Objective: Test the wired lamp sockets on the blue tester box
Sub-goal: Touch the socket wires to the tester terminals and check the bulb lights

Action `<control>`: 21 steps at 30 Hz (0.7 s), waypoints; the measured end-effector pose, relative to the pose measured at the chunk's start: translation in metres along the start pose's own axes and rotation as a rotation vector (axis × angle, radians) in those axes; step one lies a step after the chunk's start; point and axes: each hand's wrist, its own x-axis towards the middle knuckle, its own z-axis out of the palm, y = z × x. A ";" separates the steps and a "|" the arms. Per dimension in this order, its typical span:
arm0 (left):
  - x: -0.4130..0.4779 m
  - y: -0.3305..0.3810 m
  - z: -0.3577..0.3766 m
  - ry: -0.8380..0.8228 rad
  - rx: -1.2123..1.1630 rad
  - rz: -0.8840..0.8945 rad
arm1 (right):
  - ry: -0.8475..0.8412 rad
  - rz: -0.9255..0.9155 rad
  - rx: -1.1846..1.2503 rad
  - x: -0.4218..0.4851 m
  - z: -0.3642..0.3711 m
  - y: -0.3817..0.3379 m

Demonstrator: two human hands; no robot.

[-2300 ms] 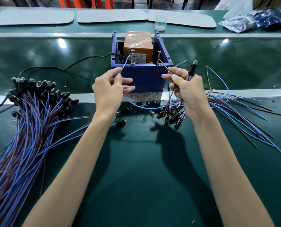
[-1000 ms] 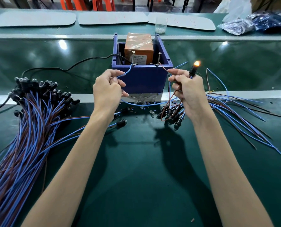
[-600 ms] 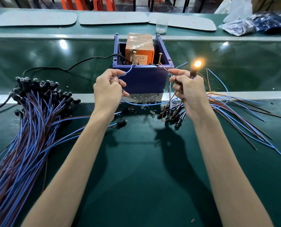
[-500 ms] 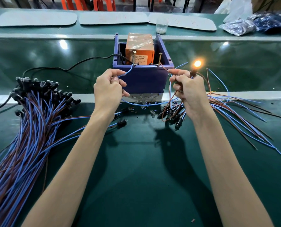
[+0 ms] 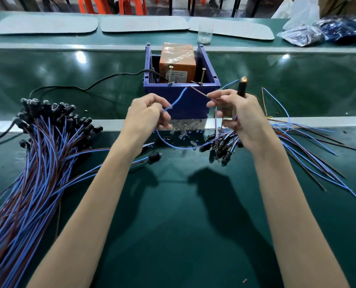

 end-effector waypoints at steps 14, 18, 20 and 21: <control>-0.001 0.000 -0.038 -0.646 0.851 0.058 | 0.200 -0.212 -0.377 -0.011 -0.011 -0.024; 0.007 -0.009 -0.045 -0.470 0.945 0.049 | 0.603 -0.797 -0.651 -0.013 -0.001 -0.025; 0.008 -0.013 -0.047 -0.491 1.029 -0.013 | 0.737 -1.079 -0.705 -0.016 0.009 -0.022; 0.007 -0.014 -0.047 -0.522 1.070 -0.055 | 0.759 -1.136 -0.711 -0.014 0.012 -0.019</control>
